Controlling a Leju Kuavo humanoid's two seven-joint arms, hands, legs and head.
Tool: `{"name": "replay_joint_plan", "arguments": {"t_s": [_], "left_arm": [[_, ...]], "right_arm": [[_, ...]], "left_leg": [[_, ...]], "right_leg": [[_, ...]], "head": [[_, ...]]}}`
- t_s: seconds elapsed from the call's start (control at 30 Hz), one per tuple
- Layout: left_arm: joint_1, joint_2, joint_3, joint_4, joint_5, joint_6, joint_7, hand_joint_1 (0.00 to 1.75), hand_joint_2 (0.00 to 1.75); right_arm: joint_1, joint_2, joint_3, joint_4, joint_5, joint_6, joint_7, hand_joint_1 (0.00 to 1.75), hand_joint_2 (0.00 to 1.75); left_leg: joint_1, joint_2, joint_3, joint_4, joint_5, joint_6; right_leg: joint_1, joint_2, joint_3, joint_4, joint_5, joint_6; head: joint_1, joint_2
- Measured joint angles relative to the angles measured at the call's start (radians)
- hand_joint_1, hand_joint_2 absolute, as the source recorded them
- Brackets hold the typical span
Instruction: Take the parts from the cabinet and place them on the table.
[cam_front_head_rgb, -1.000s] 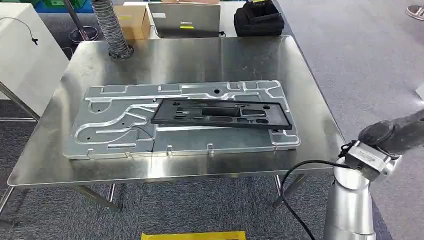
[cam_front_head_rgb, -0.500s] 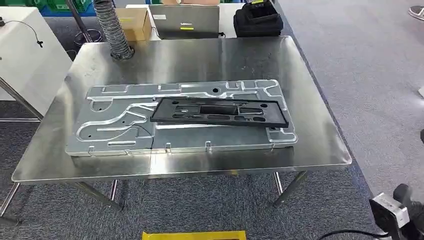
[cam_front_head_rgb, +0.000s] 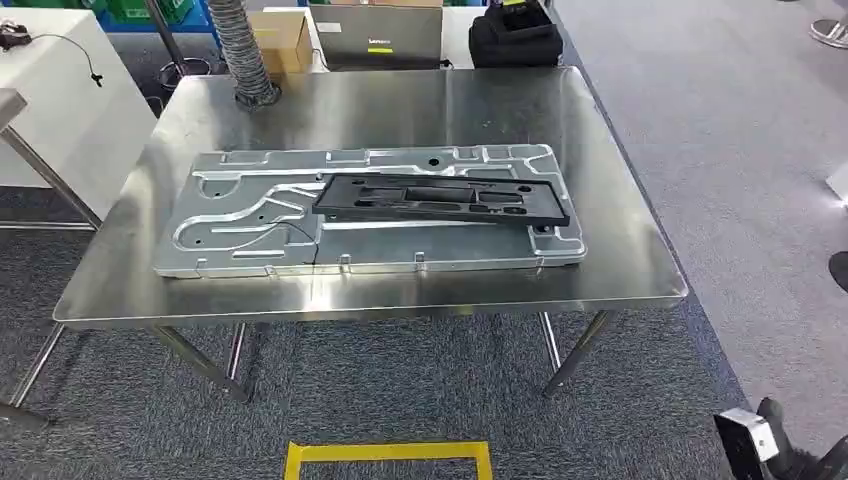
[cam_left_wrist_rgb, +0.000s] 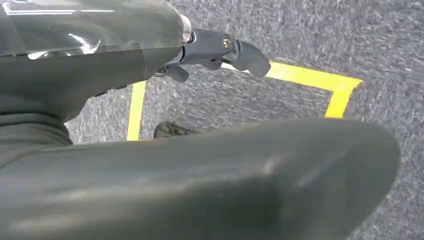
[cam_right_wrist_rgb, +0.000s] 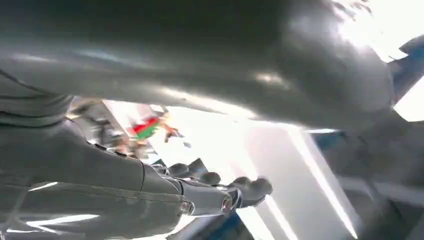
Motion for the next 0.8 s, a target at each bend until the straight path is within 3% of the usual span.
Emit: {"name": "replay_joint_plan", "arguments": {"t_s": [0.03, 0.07, 0.13, 0.17, 0.2, 0.23, 0.27, 0.3, 0.33, 0.37, 0.4, 0.47, 0.5, 0.53, 0.6, 0.63, 0.67, 0.7, 0.73, 0.8], "left_arm": [[-0.003, -0.001, 0.001, 0.0, 0.0, -0.004, 0.001, 0.0, 0.0], [-0.003, -0.001, 0.002, 0.0, 0.0, -0.004, 0.0, 0.0, 0.0], [0.003, -0.001, 0.002, 0.0, 0.0, -0.004, -0.002, 0.0, 0.0], [0.004, -0.001, 0.005, 0.0, 0.0, -0.004, -0.003, 0.0, 0.0], [0.005, -0.001, 0.007, 0.0, 0.0, -0.003, -0.004, 0.0, 0.0], [0.006, -0.001, 0.008, 0.0, 0.0, -0.002, -0.004, 0.0, 0.0], [0.009, -0.001, 0.008, 0.0, 0.0, -0.001, -0.005, 0.0, 0.0], [0.01, -0.002, 0.008, 0.0, 0.0, 0.0, -0.005, 0.0, 0.0], [0.008, -0.002, 0.009, 0.0, 0.0, 0.001, -0.007, 0.0, 0.0], [0.008, -0.001, 0.01, 0.0, 0.0, 0.002, -0.011, 0.0, 0.0], [0.007, -0.002, 0.01, 0.0, 0.0, 0.002, -0.015, 0.0, 0.0], [0.007, -0.002, 0.011, 0.0, 0.0, 0.003, -0.025, 0.0, 0.0], [0.012, -0.002, 0.012, 0.0, 0.0, 0.003, -0.027, 0.0, 0.0], [0.013, -0.002, 0.012, 0.0, 0.0, 0.004, -0.029, 0.0, 0.0], [0.018, -0.005, 0.011, 0.0, 0.0, 0.005, -0.029, 0.0, 0.0], [0.017, -0.005, 0.011, 0.0, 0.0, 0.005, -0.03, 0.0, 0.0], [0.017, -0.005, 0.011, 0.0, 0.0, 0.005, -0.031, 0.0, 0.0], [0.016, -0.005, 0.011, 0.0, 0.0, 0.005, -0.031, 0.0, 0.0], [0.016, -0.005, 0.011, 0.0, -0.002, 0.005, -0.031, 0.0, 0.0], [0.014, -0.005, 0.008, 0.0, -0.007, 0.005, -0.026, 0.0, 0.0]], "right_arm": [[-0.005, 0.002, -0.047, 0.076, 0.049, 0.0, -0.008, 0.0, 0.0], [-0.01, 0.002, -0.085, 0.131, 0.086, 0.0, -0.013, 0.0, 0.0], [-0.038, 0.002, -0.167, 0.257, 0.159, 0.0, -0.014, 0.0, 0.0], [-0.05, 0.002, -0.213, 0.323, 0.194, 0.0, -0.014, 0.0, 0.0], [-0.057, 0.003, -0.26, 0.384, 0.216, 0.0, -0.014, 0.0, 0.0], [-0.066, 0.003, -0.294, 0.426, 0.234, 0.0, -0.014, 0.0, 0.0], [-0.077, 0.003, -0.338, 0.484, 0.275, 0.0, -0.009, 0.0, 0.0], [-0.092, 0.002, -0.373, 0.529, 0.315, 0.0, 0.002, 0.0, 0.0], [-0.108, 0.0, -0.411, 0.585, 0.353, 0.0, 0.015, 0.0, 0.0], [-0.122, -0.002, -0.441, 0.636, 0.384, 0.0, 0.033, 0.0, 0.0], [-0.131, -0.005, -0.459, 0.672, 0.409, -0.001, 0.054, 0.0, 0.0], [-0.138, -0.009, -0.489, 0.772, 0.494, -0.001, 0.148, 0.0, 0.0], [-0.138, -0.012, -0.49, 0.819, 0.534, -0.001, 0.224, 0.0, 0.0], [-0.14, -0.013, -0.479, 0.871, 0.565, -0.001, 0.326, 0.0, 0.0], [-0.136, -0.014, -0.435, 0.948, 0.578, -0.001, 0.467, 0.0, 0.0], [-0.134, -0.015, -0.401, 0.994, 0.583, -0.001, 0.518, 0.0, 0.0], [-0.134, -0.018, -0.363, 1.034, 0.583, -0.001, 0.553, 0.0, 0.0], [-0.134, -0.019, -0.331, 1.065, 0.583, 0.001, 0.574, 0.0, 0.0], [-0.134, -0.019, -0.303, 1.095, 0.582, 0.013, 0.6, 0.0, 0.0], [-0.138, -0.019, -0.269, 1.148, 0.581, 0.067, 0.655, 0.0, 0.0]], "left_leg": [[0.001, 0.004, -0.013, 0.0, 0.015, 0.006], [0.001, 0.004, -0.032, -0.002, 0.029, 0.015], [-0.001, 0.008, -0.066, -0.001, 0.055, 0.015], [-0.002, 0.01, -0.084, 0.002, 0.068, 0.014], [-0.001, 0.01, -0.101, 0.005, 0.078, 0.013], [0.0, 0.01, -0.119, 0.01, 0.088, 0.01], [0.003, 0.01, -0.138, 0.018, 0.096, 0.005], [0.006, 0.01, -0.156, 0.029, 0.102, -0.003], [0.007, 0.011, -0.168, 0.041, 0.108, -0.009], [0.005, 0.012, -0.181, 0.052, 0.112, -0.015], [0.005, 0.013, -0.183, 0.055, 0.119, -0.023], [0.009, 0.014, -0.182, 0.048, 0.139, -0.037], [0.008, 0.014, -0.184, 0.043, 0.151, -0.047], [0.014, 0.011, -0.195, 0.057, 0.129, -0.049], [0.015, 0.011, -0.225, 0.158, -0.007, -0.056], [0.014, 0.011, -0.239, 0.23, -0.063, -0.06], [0.014, 0.011, -0.249, 0.303, -0.099, -0.064], [0.015, 0.011, -0.246, 0.353, -0.098, -0.064], [0.014, 0.011, -0.225, 0.357, -0.066, -0.062], [0.013, 0.01, -0.132, 0.26, 0.002, -0.051]], "right_leg": [[-0.003, 0.002, -0.015, 0.017, -0.043, 0.006], [-0.005, 0.002, -0.031, 0.068, -0.115, 0.012], [-0.009, 0.002, -0.065, 0.225, -0.242, 0.023], [-0.012, 0.002, -0.072, 0.295, -0.269, 0.026], [-0.014, 0.001, -0.063, 0.329, -0.261, 0.029], [-0.017, 0.001, -0.036, 0.323, -0.231, 0.033], [-0.019, 0.001, 0.011, 0.28, -0.19, 0.036], [-0.022, 0.0, 0.076, 0.201, -0.168, 0.039], [-0.025, -0.001, 0.156, 0.101, -0.178, 0.04], [-0.019, 0.0, 0.215, 0.007, -0.225, 0.034], [-0.015, 0.005, 0.218, -0.004, -0.234, 0.014], [-0.008, 0.002, 0.206, 0.0, -0.226, -0.002], [-0.01, 0.0, 0.199, -0.005, -0.212, -0.015], [-0.013, -0.009, 0.187, -0.009, -0.196, -0.027], [-0.01, -0.008, 0.156, -0.009, -0.171, -0.04], [-0.007, -0.009, 0.142, -0.008, -0.159, -0.042], [-0.004, -0.009, 0.125, -0.007, -0.147, -0.044], [-0.001, -0.009, 0.106, -0.004, -0.134, -0.045], [0.001, -0.009, 0.088, -0.002, -0.121, -0.044], [0.007, -0.009, 0.054, 0.003, -0.099, -0.042]], "head": [[0.0, 0.0], [0.0, 0.0], [0.0, 0.0], [0.0, 0.0], [0.0, 0.0], [0.0, 0.0], [0.0, 0.0], [0.0, 0.0], [0.0, 0.0], [0.0, 0.0], [0.0, 0.0], [0.0, 0.0], [0.0, 0.0], [0.0, 0.0], [0.0, 0.0], [0.0, 0.0], [0.0, 0.0], [0.0, 0.0], [0.0, 0.0], [0.0, 0.0]]}}
